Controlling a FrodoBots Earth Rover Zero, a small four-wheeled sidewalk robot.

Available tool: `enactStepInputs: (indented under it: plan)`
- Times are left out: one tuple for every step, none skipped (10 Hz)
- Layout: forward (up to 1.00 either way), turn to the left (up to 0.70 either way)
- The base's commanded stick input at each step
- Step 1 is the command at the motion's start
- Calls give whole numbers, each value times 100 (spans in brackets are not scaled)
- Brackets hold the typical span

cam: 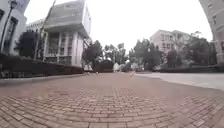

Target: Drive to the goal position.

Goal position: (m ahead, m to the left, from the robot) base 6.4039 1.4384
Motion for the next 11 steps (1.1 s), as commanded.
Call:
enactStepInputs:
  plan:
    - [70,0]
    - [70,0]
    - [70,0]
    - [70,0]
    - [70,0]
    - [70,0]
    - [70,0]
    - [70,0]
    - [70,0]
    - [70,0]
    - [70,0]
